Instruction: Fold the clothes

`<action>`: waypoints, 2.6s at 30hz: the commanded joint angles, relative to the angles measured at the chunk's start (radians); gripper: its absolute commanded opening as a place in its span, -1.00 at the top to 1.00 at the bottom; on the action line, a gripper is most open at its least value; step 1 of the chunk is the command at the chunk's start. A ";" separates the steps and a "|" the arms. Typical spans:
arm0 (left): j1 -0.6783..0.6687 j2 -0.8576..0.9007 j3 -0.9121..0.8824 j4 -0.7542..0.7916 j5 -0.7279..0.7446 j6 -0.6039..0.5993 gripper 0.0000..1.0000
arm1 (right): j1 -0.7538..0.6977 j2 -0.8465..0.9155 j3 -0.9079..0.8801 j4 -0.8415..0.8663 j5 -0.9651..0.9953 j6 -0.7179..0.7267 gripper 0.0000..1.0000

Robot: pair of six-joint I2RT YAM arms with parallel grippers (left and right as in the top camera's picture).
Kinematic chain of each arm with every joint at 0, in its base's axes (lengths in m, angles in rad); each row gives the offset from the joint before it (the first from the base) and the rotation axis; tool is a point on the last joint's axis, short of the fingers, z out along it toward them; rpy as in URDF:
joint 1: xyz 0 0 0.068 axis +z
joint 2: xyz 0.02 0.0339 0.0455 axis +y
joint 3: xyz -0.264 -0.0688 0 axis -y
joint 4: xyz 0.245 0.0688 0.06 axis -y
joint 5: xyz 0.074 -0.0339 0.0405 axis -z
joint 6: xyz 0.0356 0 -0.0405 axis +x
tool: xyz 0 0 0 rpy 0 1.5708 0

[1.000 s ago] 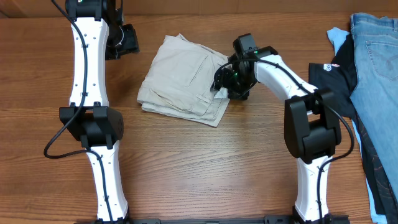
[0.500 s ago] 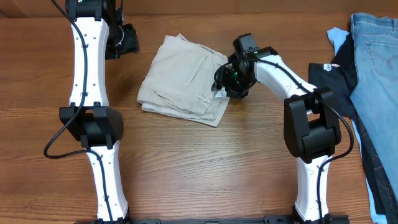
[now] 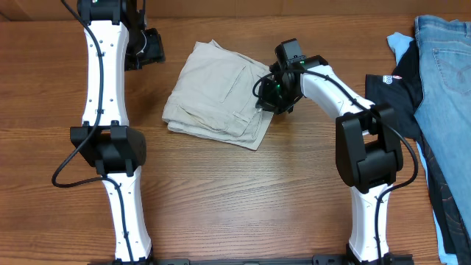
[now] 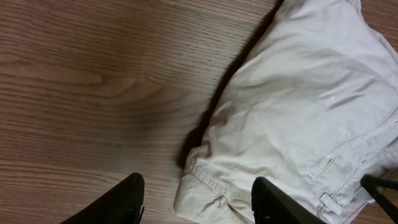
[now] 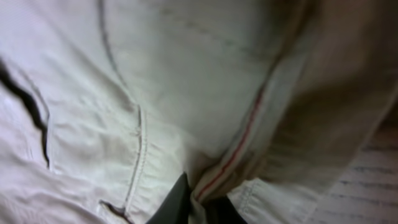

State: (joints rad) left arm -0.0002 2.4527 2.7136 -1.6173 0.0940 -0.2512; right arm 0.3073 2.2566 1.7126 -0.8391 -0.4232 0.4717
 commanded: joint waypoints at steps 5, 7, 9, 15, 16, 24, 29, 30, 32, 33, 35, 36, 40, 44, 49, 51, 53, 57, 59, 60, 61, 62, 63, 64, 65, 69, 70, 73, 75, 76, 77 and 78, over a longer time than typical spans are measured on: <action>-0.003 0.013 0.016 -0.003 -0.009 0.028 -0.17 | 0.010 -0.002 0.080 -0.063 0.061 0.003 0.92; -0.003 0.013 0.016 -0.003 -0.021 0.028 -0.18 | 0.010 -0.021 0.130 -0.112 0.087 -0.007 0.92; -0.003 0.013 0.016 -0.003 -0.024 0.027 -0.18 | 0.010 -0.037 0.184 -0.163 0.107 -0.009 0.92; -0.003 0.013 0.016 -0.005 -0.024 0.028 -0.17 | 0.010 -0.052 0.264 -0.296 0.203 -0.003 0.92; -0.003 0.013 0.016 -0.005 -0.024 0.028 -0.18 | 0.010 -0.051 0.263 -0.309 0.213 -0.003 0.92; -0.003 0.013 0.016 -0.005 -0.024 0.028 -0.18 | 0.007 -0.050 0.238 -0.370 0.422 0.024 0.92; -0.003 0.013 0.016 -0.006 -0.024 0.028 -0.18 | -0.018 -0.027 0.209 -0.391 0.488 0.060 0.92; -0.003 0.013 0.016 -0.006 -0.024 0.028 -0.18 | -0.023 -0.024 0.203 -0.389 0.494 0.061 0.92; -0.003 0.013 0.016 -0.006 -0.024 0.028 -0.18 | -0.032 -0.023 0.187 -0.391 0.533 0.073 0.92; -0.003 0.013 0.016 -0.006 -0.024 0.028 -0.18 | -0.035 -0.023 0.182 -0.399 0.565 0.092 0.92; -0.003 0.013 0.016 -0.006 -0.024 0.032 -0.18 | -0.046 -0.023 0.179 -0.421 0.628 0.108 0.78; -0.003 0.013 0.016 -0.006 -0.024 0.033 -0.18 | -0.053 -0.023 0.179 -0.433 0.656 0.107 0.59; -0.003 0.013 0.016 -0.005 -0.024 0.035 -0.18 | -0.079 -0.023 0.179 -0.484 0.728 0.106 -0.09; -0.003 0.013 0.016 -0.005 -0.024 0.035 -0.19 | -0.101 -0.024 0.195 -0.522 0.715 0.109 -0.15; -0.003 0.013 0.016 -0.005 -0.024 0.035 -0.22 | -0.106 -0.036 0.272 -0.524 0.538 0.094 -0.08; -0.003 0.013 0.016 -0.005 -0.024 0.035 -0.23 | -0.103 -0.040 0.297 -0.482 0.366 0.010 0.03; -0.003 0.013 0.016 -0.002 -0.026 0.035 -0.24 | -0.096 -0.040 0.299 -0.427 0.174 -0.105 0.08; -0.003 0.013 0.016 0.002 -0.027 0.035 -0.25 | -0.070 -0.022 0.295 -0.385 0.085 -0.139 0.49; -0.003 0.013 0.016 0.002 -0.027 0.035 -0.26 | -0.054 -0.013 0.284 -0.361 0.085 -0.131 0.59; -0.003 0.013 0.016 0.002 -0.027 0.035 -0.31 | -0.046 -0.010 0.276 -0.346 0.085 -0.122 0.67; -0.003 0.013 0.016 0.002 -0.027 0.035 -0.32 | -0.037 -0.006 0.268 -0.330 0.085 -0.111 0.73; -0.003 0.013 0.016 0.002 -0.027 0.035 -0.33 | -0.028 -0.003 0.258 -0.314 0.085 -0.105 0.85; -0.003 0.013 0.016 0.002 -0.027 0.035 -0.33 | -0.019 0.002 0.247 -0.297 0.085 -0.101 0.92; -0.003 0.013 0.016 0.002 -0.027 0.035 -0.33 | -0.011 0.007 0.234 -0.283 0.085 -0.101 0.92; -0.003 0.013 0.016 0.002 -0.027 0.035 -0.33 | -0.004 0.014 0.227 -0.279 0.085 -0.096 0.92; -0.003 0.013 0.016 0.002 -0.027 0.036 -0.32 | 0.021 0.066 0.223 -0.271 0.078 -0.074 0.92; -0.003 0.013 0.016 0.002 -0.027 0.036 -0.33 | 0.028 0.077 0.223 -0.266 0.072 -0.074 0.92; -0.002 0.013 0.016 0.002 -0.027 0.036 -0.37 | 0.059 0.104 0.223 -0.230 0.015 -0.072 0.92; 0.000 0.013 0.016 0.002 -0.027 0.036 -0.47 | 0.084 0.121 0.223 -0.195 -0.018 -0.046 0.92; 0.000 0.013 0.016 0.002 -0.027 0.036 -0.50 | 0.097 0.125 0.223 -0.180 -0.028 -0.035 0.92; 0.002 0.013 0.016 0.002 -0.027 0.036 -0.51 | 0.111 0.130 0.223 -0.167 -0.027 -0.020 0.92; 0.003 0.013 0.016 0.002 -0.027 0.036 -0.52 | 0.126 0.137 0.223 -0.155 -0.028 -0.008 0.92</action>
State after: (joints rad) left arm -0.0002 2.4531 2.7136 -1.6165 0.0746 -0.2287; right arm 0.3828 2.3726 1.9369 -1.0088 -0.3950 0.4217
